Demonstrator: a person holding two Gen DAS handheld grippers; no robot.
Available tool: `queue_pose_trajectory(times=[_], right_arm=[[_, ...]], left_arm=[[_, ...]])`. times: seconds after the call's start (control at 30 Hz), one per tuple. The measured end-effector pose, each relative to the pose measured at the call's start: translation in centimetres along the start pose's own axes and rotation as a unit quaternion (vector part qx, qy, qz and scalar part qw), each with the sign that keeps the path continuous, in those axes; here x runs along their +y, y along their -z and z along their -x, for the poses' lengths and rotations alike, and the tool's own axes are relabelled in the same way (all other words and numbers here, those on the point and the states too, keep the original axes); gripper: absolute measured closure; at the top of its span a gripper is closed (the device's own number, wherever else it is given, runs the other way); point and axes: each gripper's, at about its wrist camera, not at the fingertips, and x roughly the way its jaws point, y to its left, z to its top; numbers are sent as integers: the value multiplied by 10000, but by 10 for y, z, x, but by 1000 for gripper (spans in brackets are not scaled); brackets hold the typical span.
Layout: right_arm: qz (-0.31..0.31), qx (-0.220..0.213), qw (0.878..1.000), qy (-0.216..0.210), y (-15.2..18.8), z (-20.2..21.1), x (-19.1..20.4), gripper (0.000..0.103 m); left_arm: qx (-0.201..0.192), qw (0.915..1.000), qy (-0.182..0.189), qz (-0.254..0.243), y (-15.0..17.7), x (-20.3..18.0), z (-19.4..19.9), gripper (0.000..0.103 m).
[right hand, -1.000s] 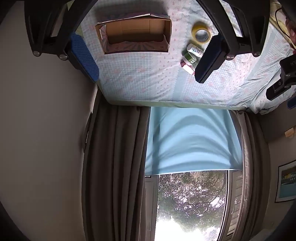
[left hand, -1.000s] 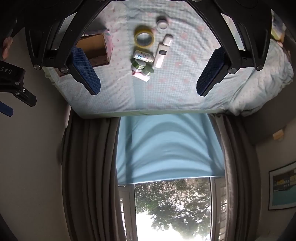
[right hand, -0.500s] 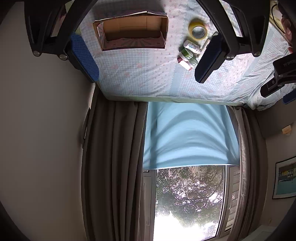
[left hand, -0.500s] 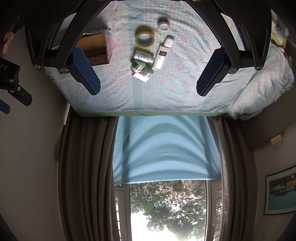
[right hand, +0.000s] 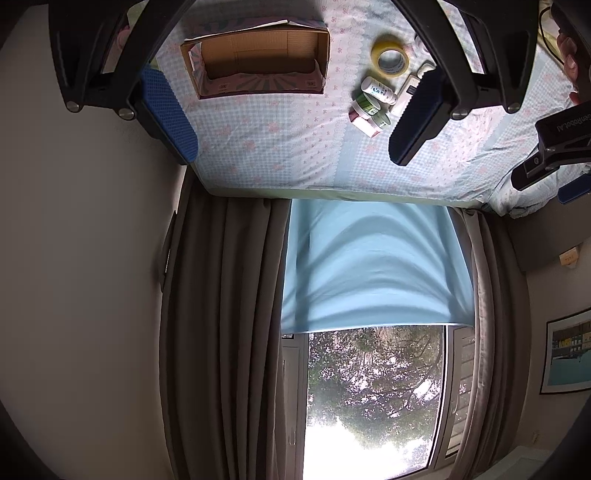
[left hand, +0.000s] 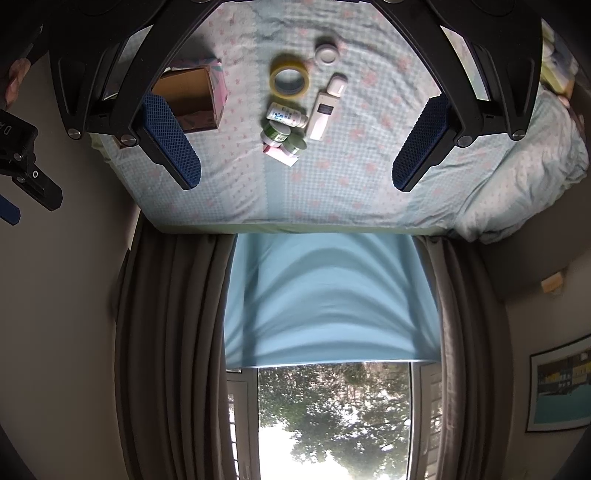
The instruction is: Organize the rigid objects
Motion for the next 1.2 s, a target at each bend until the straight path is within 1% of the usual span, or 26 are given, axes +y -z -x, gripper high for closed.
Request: queue_pose_trajectory(times=[0.33, 0.83, 1.2], right_arm=[[-7, -96, 9999, -40, 0, 4, 7, 0], [22, -68, 10000, 35, -1, 5, 14, 0], [57, -108, 9999, 14, 1, 5, 14, 0]], left_arm=[[19, 10000, -14, 49, 2, 6, -2, 0], [33, 10000, 24, 33, 3, 7, -6, 0], [12, 10000, -39, 19, 2, 7, -7, 0]])
